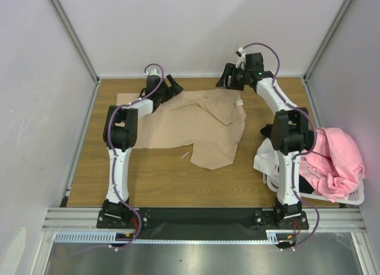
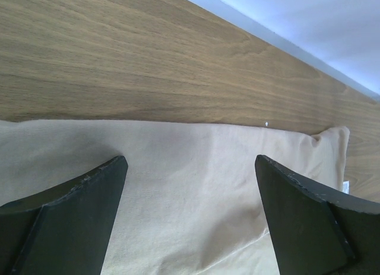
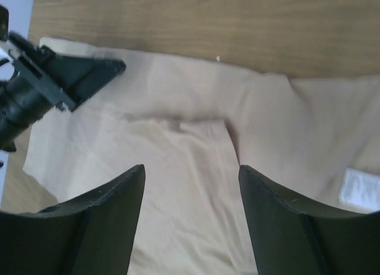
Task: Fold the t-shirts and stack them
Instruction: Fold the tshirt
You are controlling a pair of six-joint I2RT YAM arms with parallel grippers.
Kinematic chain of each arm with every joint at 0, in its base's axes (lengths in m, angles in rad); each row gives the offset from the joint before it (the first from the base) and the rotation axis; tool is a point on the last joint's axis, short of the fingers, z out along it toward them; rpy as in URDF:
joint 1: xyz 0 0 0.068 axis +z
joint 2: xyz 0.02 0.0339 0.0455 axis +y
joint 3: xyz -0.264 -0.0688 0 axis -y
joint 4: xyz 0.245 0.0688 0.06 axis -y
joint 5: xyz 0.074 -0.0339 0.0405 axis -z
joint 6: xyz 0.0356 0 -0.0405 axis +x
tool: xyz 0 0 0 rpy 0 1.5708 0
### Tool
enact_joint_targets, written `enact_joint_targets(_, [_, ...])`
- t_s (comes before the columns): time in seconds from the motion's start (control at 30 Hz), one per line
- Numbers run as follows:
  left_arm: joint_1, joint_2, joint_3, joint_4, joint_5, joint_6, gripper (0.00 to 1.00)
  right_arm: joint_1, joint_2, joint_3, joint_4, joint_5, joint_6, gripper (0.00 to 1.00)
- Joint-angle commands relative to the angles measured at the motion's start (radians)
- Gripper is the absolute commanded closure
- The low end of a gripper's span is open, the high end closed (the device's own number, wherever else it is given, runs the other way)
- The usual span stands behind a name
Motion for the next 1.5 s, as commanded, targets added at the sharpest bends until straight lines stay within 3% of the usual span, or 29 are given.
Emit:
enact_joint_targets(0.0, [0.007, -0.053, -0.028, -0.052, 0.034, 0.057, 0.04, 0.052, 0.135, 0.17, 0.021, 0.029, 0.07, 0.29])
enact_joint_targets(0.13, [0.007, -0.062, -0.038, -0.054, 0.055, 0.076, 0.04, 0.063, 0.255, 0.232, 0.023, -0.014, 0.039, 0.21])
enact_joint_targets(0.3, [0.008, -0.071, -0.039, -0.055, 0.069, 0.097, 0.04, 0.065, 0.28, 0.22, 0.057, -0.06, 0.016, 0.16])
enact_joint_targets(0.67, [0.019, -0.073, -0.048, -0.06, 0.075, 0.103, 0.04, 0.083, 0.306, 0.187, 0.103, -0.072, 0.022, 0.2])
enact_joint_targets(0.77, [0.019, -0.073, -0.05, -0.06, 0.075, 0.104, 0.04, 0.086, 0.32, 0.192, 0.111, -0.084, 0.02, 0.25])
enact_joint_targets(1.0, [0.021, -0.074, -0.05, -0.063, 0.075, 0.104, 0.04, 0.092, 0.332, 0.195, 0.102, -0.095, 0.016, 0.48])
enact_joint_targets(1.07, [0.022, -0.071, -0.05, -0.064, 0.077, 0.102, 0.04, 0.096, 0.334, 0.197, 0.091, -0.097, 0.01, 0.58])
enact_joint_targets(1.2, [0.022, -0.07, -0.045, -0.064, 0.077, 0.097, 0.04, 0.102, 0.311, 0.195, 0.041, -0.109, -0.016, 0.91])
enact_joint_targets(1.23, [0.022, -0.07, -0.045, -0.064, 0.075, 0.1, 0.04, 0.106, 0.298, 0.177, 0.031, -0.111, -0.029, 0.95])
enact_joint_targets(1.3, [0.024, -0.065, -0.038, -0.064, 0.075, 0.1, 0.04, 0.108, 0.249, 0.14, 0.028, -0.135, -0.038, 0.98])
enact_joint_targets(1.47, [0.024, -0.054, -0.018, -0.067, 0.074, 0.102, 0.04, 0.126, 0.168, 0.039, -0.016, -0.172, -0.131, 0.94])
